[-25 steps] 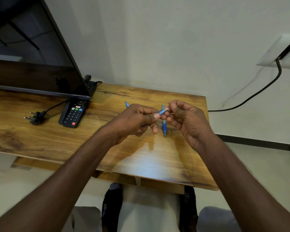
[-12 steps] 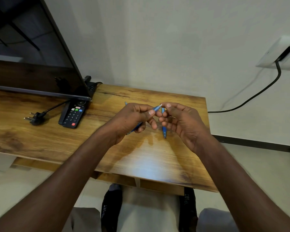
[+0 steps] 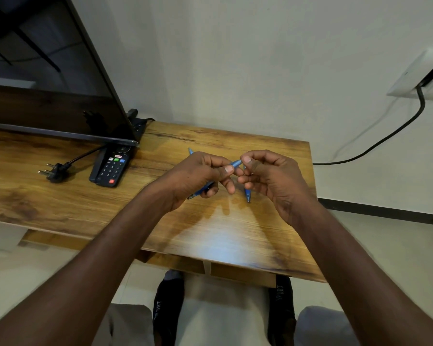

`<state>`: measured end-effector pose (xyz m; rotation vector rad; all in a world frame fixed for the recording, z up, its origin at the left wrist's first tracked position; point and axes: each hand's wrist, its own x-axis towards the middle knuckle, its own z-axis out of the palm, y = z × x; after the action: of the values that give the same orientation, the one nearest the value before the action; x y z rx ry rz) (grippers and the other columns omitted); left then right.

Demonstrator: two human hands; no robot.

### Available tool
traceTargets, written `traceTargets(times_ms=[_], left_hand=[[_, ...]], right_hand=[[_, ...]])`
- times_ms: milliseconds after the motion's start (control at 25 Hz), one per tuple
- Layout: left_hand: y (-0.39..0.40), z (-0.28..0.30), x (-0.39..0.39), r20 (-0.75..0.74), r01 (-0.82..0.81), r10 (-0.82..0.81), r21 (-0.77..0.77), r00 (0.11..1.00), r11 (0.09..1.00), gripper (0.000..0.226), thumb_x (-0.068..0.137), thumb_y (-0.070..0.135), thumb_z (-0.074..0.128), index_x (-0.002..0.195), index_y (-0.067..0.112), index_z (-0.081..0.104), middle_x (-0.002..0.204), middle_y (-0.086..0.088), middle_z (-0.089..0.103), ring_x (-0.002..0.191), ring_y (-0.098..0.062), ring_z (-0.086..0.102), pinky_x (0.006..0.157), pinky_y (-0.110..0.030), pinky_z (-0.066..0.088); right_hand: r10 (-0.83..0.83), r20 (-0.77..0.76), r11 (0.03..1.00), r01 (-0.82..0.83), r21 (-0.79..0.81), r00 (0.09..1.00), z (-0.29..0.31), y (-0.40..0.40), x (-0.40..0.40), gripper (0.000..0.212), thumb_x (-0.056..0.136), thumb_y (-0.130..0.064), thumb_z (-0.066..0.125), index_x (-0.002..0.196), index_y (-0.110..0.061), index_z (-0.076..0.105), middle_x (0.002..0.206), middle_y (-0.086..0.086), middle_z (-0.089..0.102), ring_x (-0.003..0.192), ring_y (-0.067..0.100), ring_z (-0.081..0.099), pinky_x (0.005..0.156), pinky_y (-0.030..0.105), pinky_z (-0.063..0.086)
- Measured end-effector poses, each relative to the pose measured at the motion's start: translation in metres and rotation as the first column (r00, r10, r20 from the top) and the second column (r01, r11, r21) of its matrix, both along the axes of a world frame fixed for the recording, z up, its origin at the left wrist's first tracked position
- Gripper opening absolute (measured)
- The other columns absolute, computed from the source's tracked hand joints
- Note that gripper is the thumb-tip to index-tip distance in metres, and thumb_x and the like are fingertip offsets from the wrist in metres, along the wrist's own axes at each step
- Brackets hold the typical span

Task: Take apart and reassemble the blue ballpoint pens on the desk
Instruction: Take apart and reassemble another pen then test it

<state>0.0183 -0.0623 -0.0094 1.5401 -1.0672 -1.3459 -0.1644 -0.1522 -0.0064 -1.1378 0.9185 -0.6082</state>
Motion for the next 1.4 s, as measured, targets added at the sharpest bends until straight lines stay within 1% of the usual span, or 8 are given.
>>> traceTargets(times_ms=[200,360,600,720,840,1000,1240,1400], left_hand=[[0.001,-0.003,0.000,-0.026,0.029,-0.028,0.041,0.999,0.999,0.028,0.110,0.024,0.054,0.121,0.011,0.076,0.097,-0.018,0.080,0.050,-0.013,0.045,0.057,-0.029,0.037],[0.005,-0.001,0.003,-0.073,0.052,-0.045,0.094,0.996,0.994,0.029,0.109,0.021,0.053,0.121,0.006,0.075,0.104,-0.022,0.079,0.051,-0.015,0.047,0.051,-0.024,0.040],[0.015,-0.002,0.014,-0.080,0.077,-0.058,0.250,0.995,0.965,0.026,0.108,0.018,0.055,0.119,0.002,0.073,0.107,-0.022,0.079,0.069,-0.021,0.071,0.060,-0.025,0.055],[0.020,-0.006,0.019,0.051,0.002,-0.016,0.272,0.999,0.962,0.020,0.104,0.016,0.064,0.110,0.005,0.079,0.099,-0.012,0.079,0.079,-0.019,0.072,0.066,-0.027,0.058],[0.025,-0.009,0.022,0.339,-0.101,-0.001,0.282,0.941,0.954,0.011,0.094,0.020,0.077,0.096,0.012,0.084,0.092,-0.005,0.077,0.081,-0.015,0.067,0.070,-0.030,0.054],[0.030,-0.012,0.023,0.487,-0.141,0.001,0.252,0.873,0.957,0.006,0.087,0.014,0.084,0.090,0.009,0.080,0.092,-0.015,0.078,0.078,-0.016,0.066,0.074,-0.037,0.056],[0.027,-0.014,0.007,0.746,0.007,-0.172,0.219,0.644,0.976,0.028,0.081,0.019,0.089,0.097,0.026,0.068,0.089,0.008,0.066,0.082,-0.009,0.063,0.068,-0.028,0.048],[0.024,-0.018,0.003,0.778,0.065,-0.211,0.216,0.592,0.974,0.030,0.080,0.020,0.090,0.096,0.027,0.065,0.081,0.012,0.056,0.074,-0.007,0.054,0.062,-0.023,0.039]], right_hand=[[-0.058,-0.044,0.997,0.060,0.040,0.997,-0.005,0.001,0.003,0.011,0.094,-0.005,0.075,0.103,-0.001,0.078,0.080,0.012,0.077,0.068,0.014,0.066,0.058,0.025,0.051],[-0.008,-0.027,0.980,0.013,0.197,1.000,-0.006,0.003,0.003,0.011,0.096,-0.006,0.072,0.106,-0.003,0.077,0.084,0.009,0.077,0.072,0.014,0.071,0.059,0.022,0.054],[-0.155,-0.038,0.957,0.159,0.244,0.987,-0.011,0.006,0.011,0.008,0.100,-0.005,0.068,0.106,-0.004,0.074,0.086,0.009,0.078,0.068,0.017,0.077,0.059,0.024,0.060],[-0.063,-0.269,0.997,0.046,-0.068,0.961,-0.020,0.004,0.011,0.008,0.097,-0.007,0.071,0.094,-0.009,0.078,0.083,0.007,0.079,0.063,0.014,0.072,0.055,0.027,0.053],[-0.046,-0.614,0.826,-0.316,-0.467,0.788,-0.035,0.015,0.019,0.009,0.092,-0.015,0.077,0.088,-0.019,0.083,0.078,-0.005,0.076,0.074,0.012,0.068,0.069,0.028,0.049],[-0.028,-0.680,0.740,-0.442,-0.507,0.733,-0.041,0.025,0.029,0.010,0.092,-0.013,0.076,0.090,-0.019,0.084,0.083,-0.002,0.077,0.080,0.012,0.067,0.075,0.027,0.049],[-0.045,-0.722,0.675,-0.512,-0.531,0.690,-0.046,0.032,0.036,0.005,0.090,-0.014,0.080,0.090,-0.019,0.081,0.086,-0.003,0.076,0.083,0.012,0.068,0.085,0.035,0.058],[-0.051,-0.736,0.656,-0.533,-0.534,0.675,-0.043,0.032,0.036,0.013,0.090,-0.007,0.077,0.091,-0.020,0.081,0.086,-0.004,0.076,0.084,0.015,0.071,0.086,0.037,0.061]])
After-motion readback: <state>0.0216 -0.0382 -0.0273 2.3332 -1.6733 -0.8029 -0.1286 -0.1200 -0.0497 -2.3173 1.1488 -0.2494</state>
